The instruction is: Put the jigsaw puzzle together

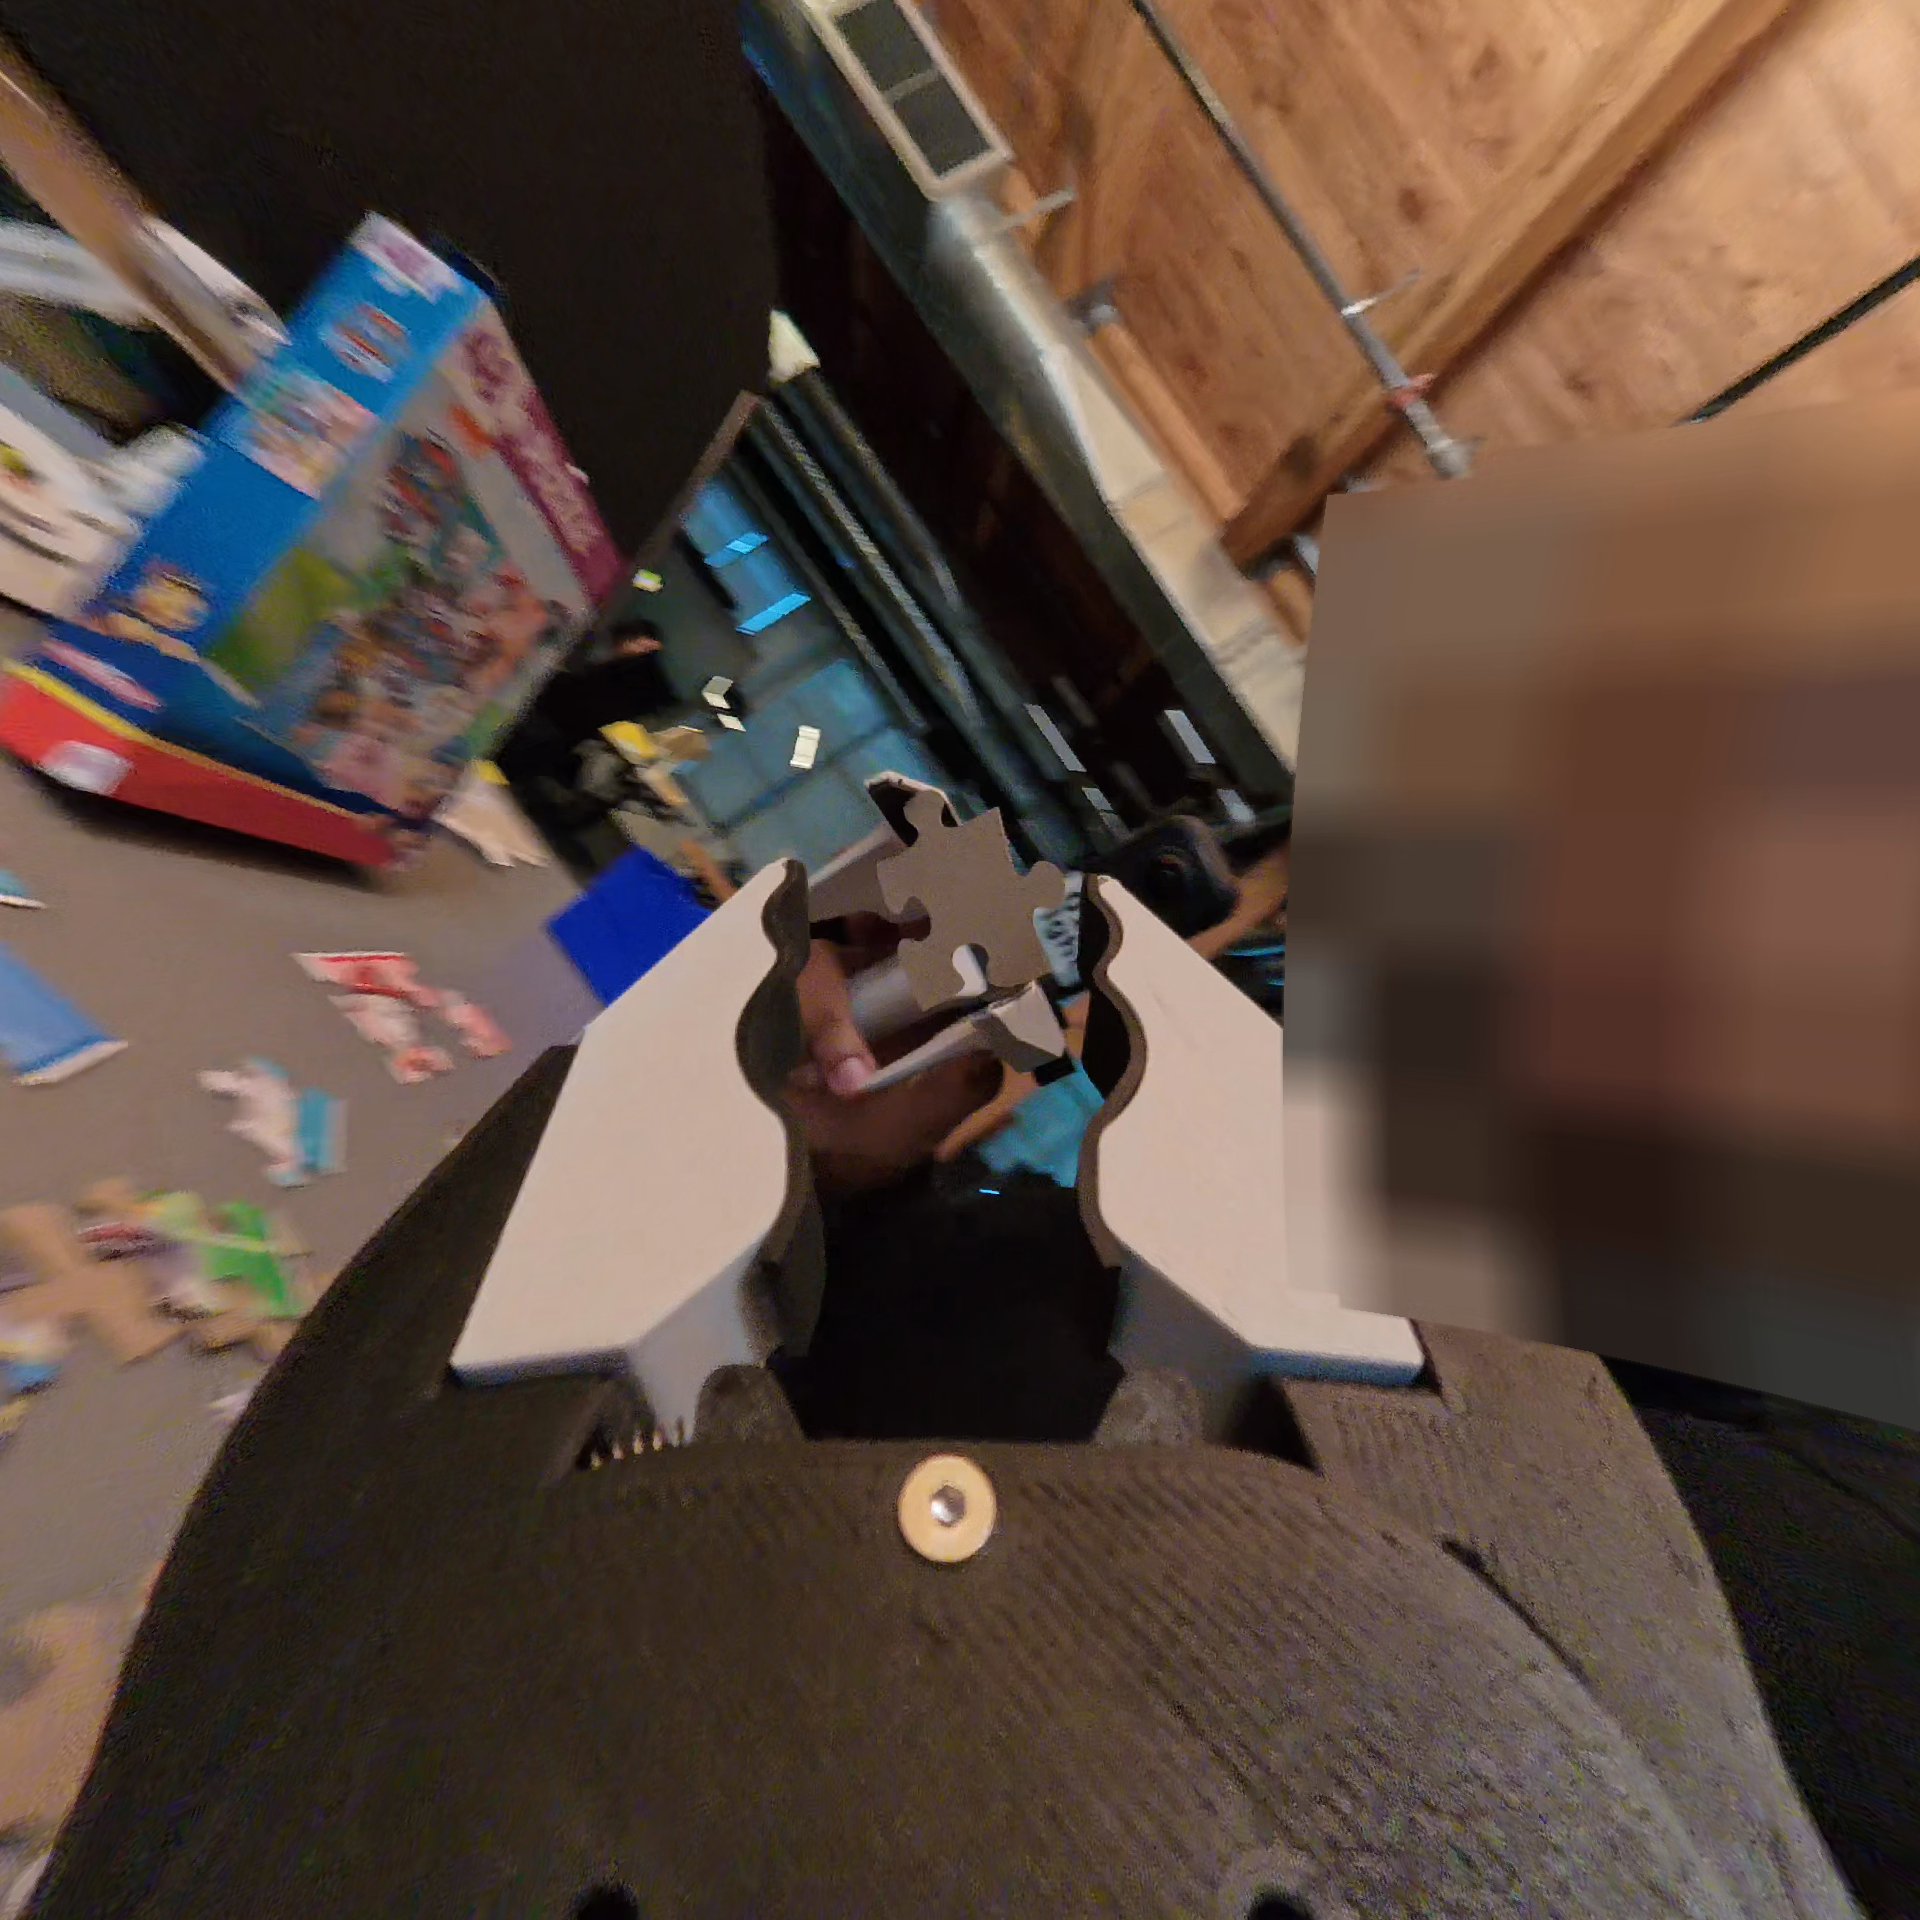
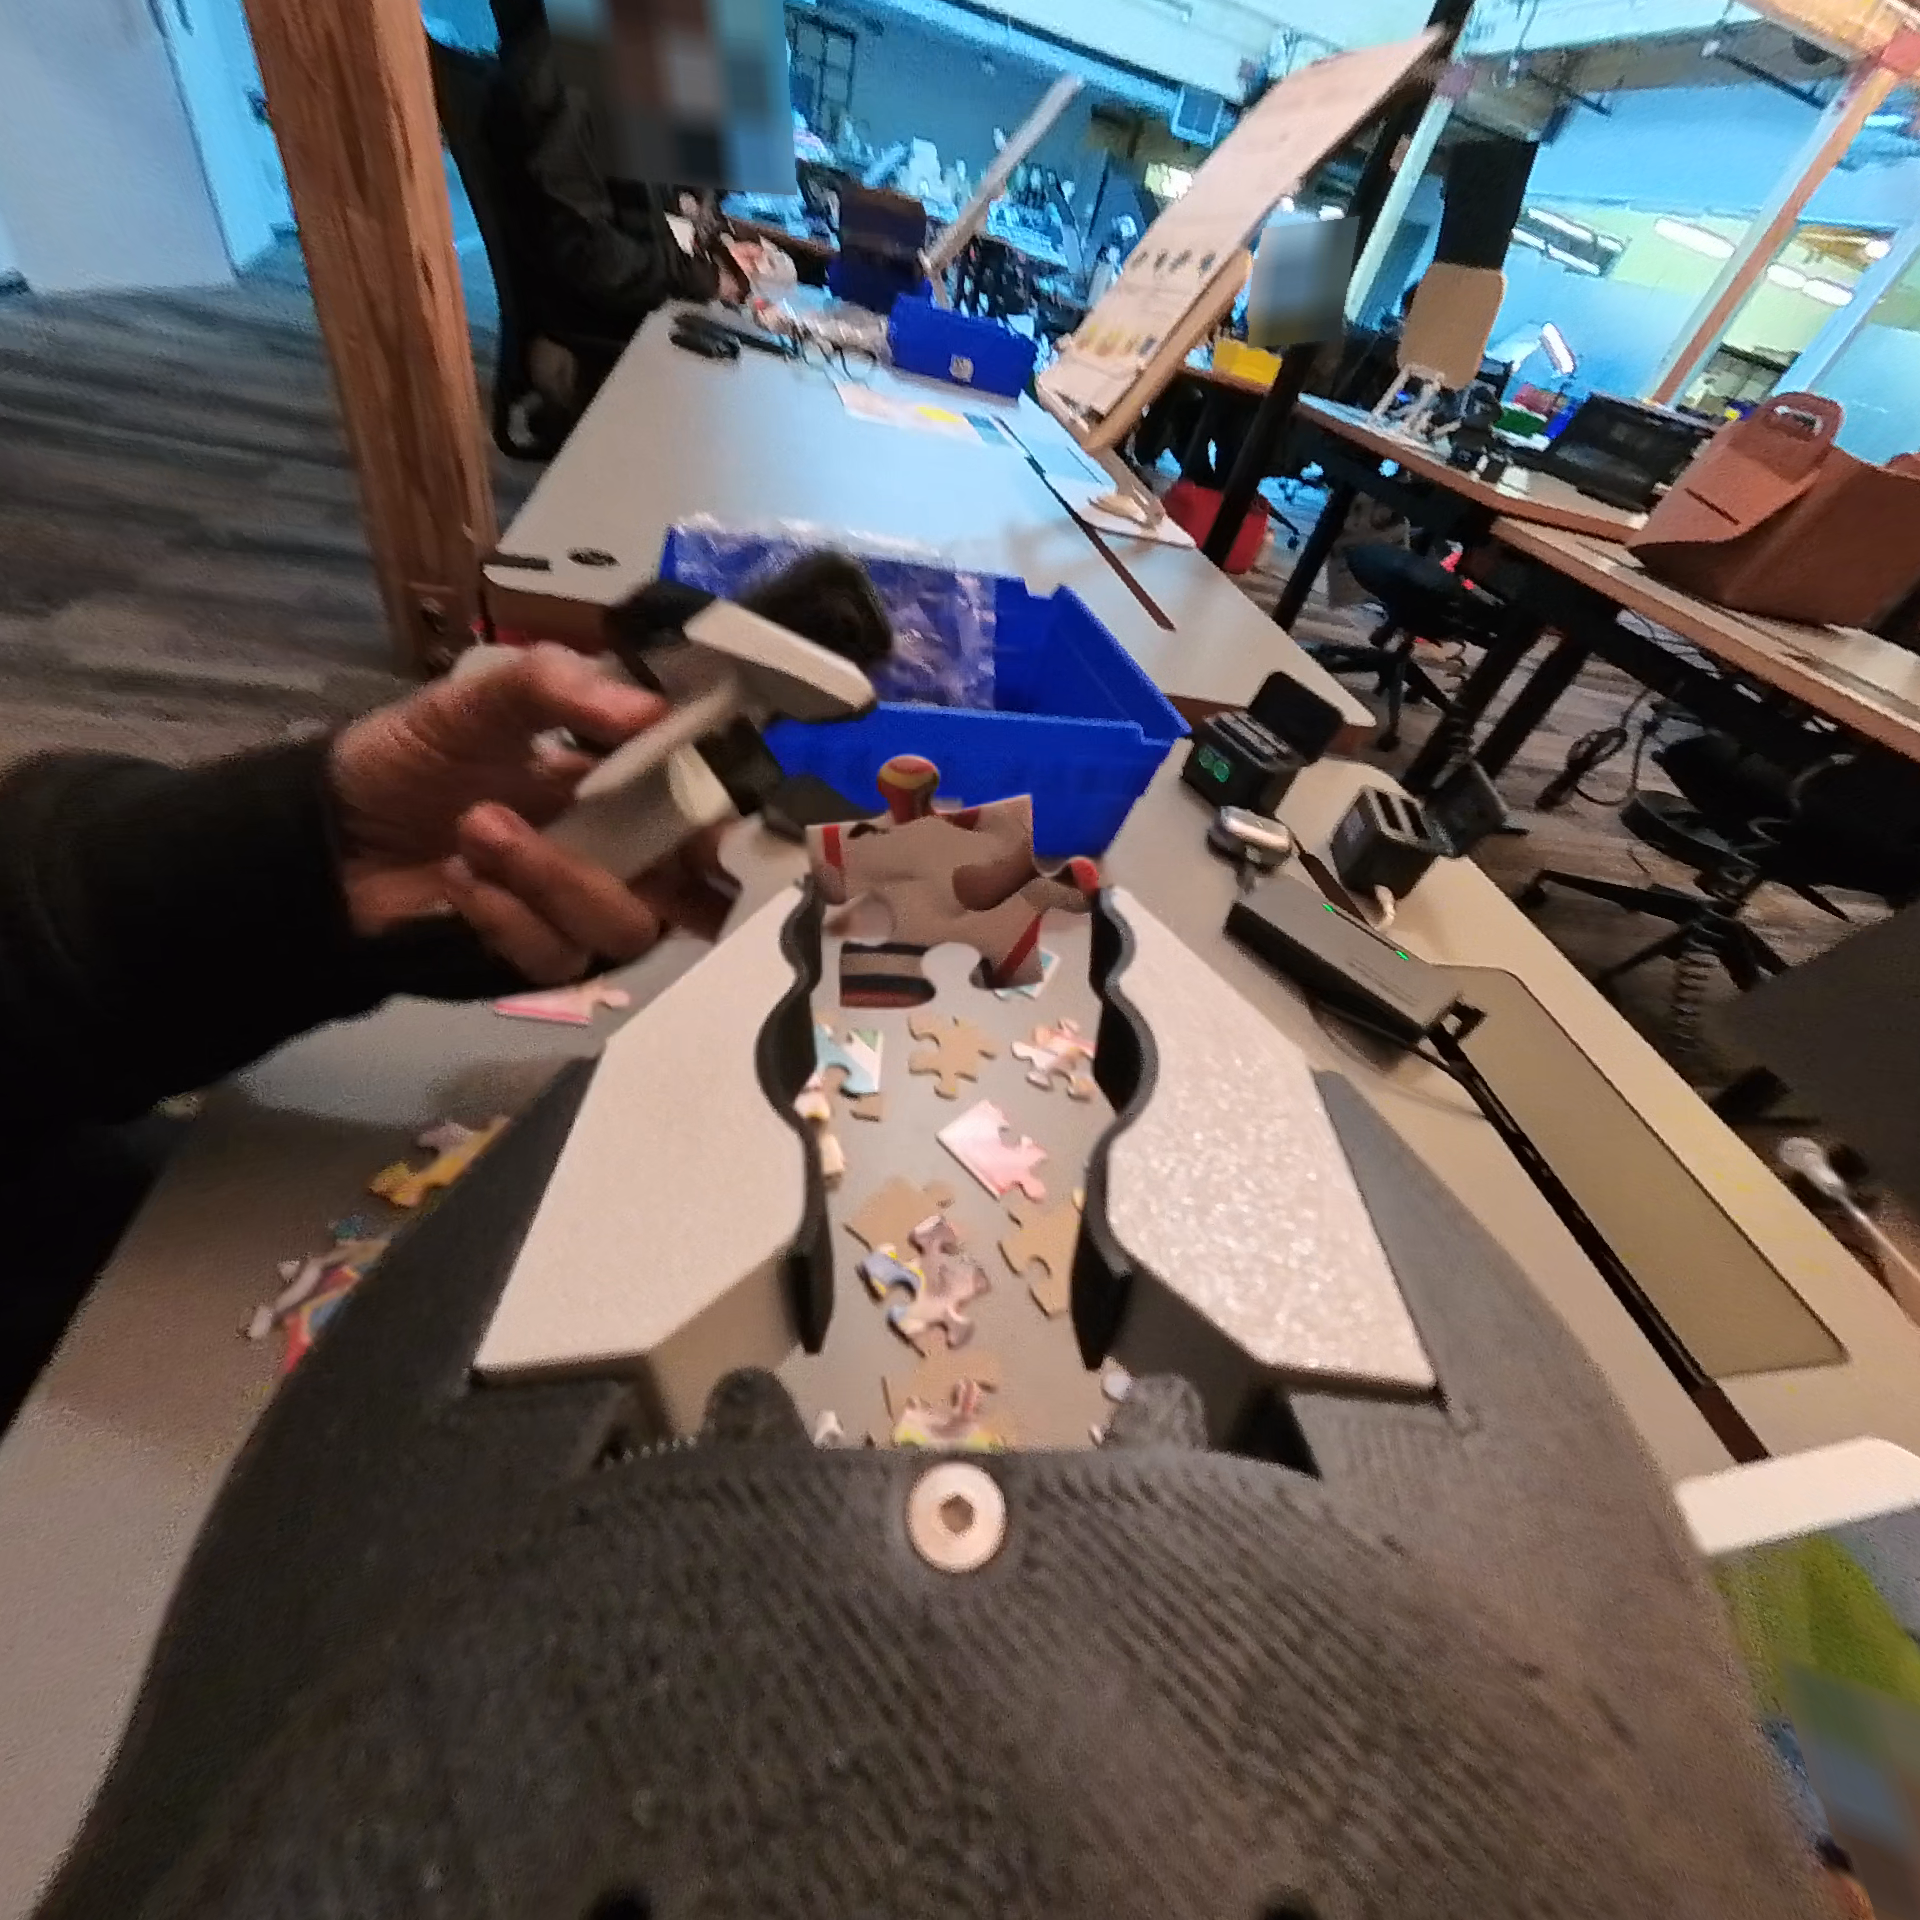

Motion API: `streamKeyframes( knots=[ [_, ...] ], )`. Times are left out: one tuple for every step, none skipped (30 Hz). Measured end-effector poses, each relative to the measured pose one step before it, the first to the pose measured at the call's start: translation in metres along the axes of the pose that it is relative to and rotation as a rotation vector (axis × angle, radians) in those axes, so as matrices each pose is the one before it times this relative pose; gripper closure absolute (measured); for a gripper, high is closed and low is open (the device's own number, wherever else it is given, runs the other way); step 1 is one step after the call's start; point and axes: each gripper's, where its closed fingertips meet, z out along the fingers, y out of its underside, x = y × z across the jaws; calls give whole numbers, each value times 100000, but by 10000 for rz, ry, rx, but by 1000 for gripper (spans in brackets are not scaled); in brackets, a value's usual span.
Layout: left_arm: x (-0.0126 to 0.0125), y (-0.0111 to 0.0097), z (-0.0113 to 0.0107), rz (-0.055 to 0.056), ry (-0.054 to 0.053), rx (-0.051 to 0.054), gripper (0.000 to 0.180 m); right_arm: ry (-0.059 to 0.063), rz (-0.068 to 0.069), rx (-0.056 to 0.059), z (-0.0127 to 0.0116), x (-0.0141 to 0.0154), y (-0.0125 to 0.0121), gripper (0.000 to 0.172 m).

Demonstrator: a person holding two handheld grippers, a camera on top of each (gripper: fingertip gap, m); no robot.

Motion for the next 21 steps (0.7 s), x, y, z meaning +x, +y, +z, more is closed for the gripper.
streamKeyframes(
  knots=[
    [-444,-440,-706,513,-685,107,131,110,-79,-218,-39,248,561,121],
    [-683,-440,-779,583,-846,79,130,104,-47,-185,-98,252,573,121],
    [-983,-379,-833,618,-1000,24,130,100,-19,-173,-182,250,606,121],
    [-1300,-249,-825,607,-1132,-50,130,96,14,-178,-234,257,669,121],
    [-1572,-49,-745,601,-1213,-159,130,95,54,-191,-292,268,735,121],
    [-1824,242,-574,604,-1276,-290,130,94,97,-188,-328,264,785,121],
    [-1958,592,-320,526,-1274,-460,130,79,137,-158,-369,232,757,121],
    [-1896,938,26,459,-1173,-631,130,67,170,-120,-385,211,713,121],
    [-1560,968,354,471,-939,-623,130,50,195,-97,-395,156,663,121],
    [-1232,849,613,431,-742,-534,130,35,203,-77,-387,115,589,121],
    [-1092,791,785,336,-679,-531,130,35,184,-60,-384,76,514,121],
    [-942,762,862,308,-635,-563,129,56,137,-50,-365,55,427,121],
    [-782,631,862,358,-620,-525,129,85,76,-49,-362,81,351,121],
    [-732,505,830,333,-633,-480,128,110,24,-47,-352,76,292,121],
    [-525,315,739,313,-531,-380,128,118,-9,-41,-327,83,208,121],
    [-253,86,609,278,-367,-233,128,118,-29,-29,-325,77,159,121],
    [-122,-93,459,183,-261,-101,128,105,-37,-16,-285,67,98,121],
    [51,-148,323,119,-117,-53,128,83,-36,-8,-248,51,79,121],
    [116,-201,175,118,-70,-3,127,68,-35,-6,-214,42,66,121],
    [51,-67,125,98,-91,-66,127,60,-31,-1,-173,63,53,121],
    [39,11,45,120,-80,-92,128,45,-22,4,-136,75,52,121]
  ],
)
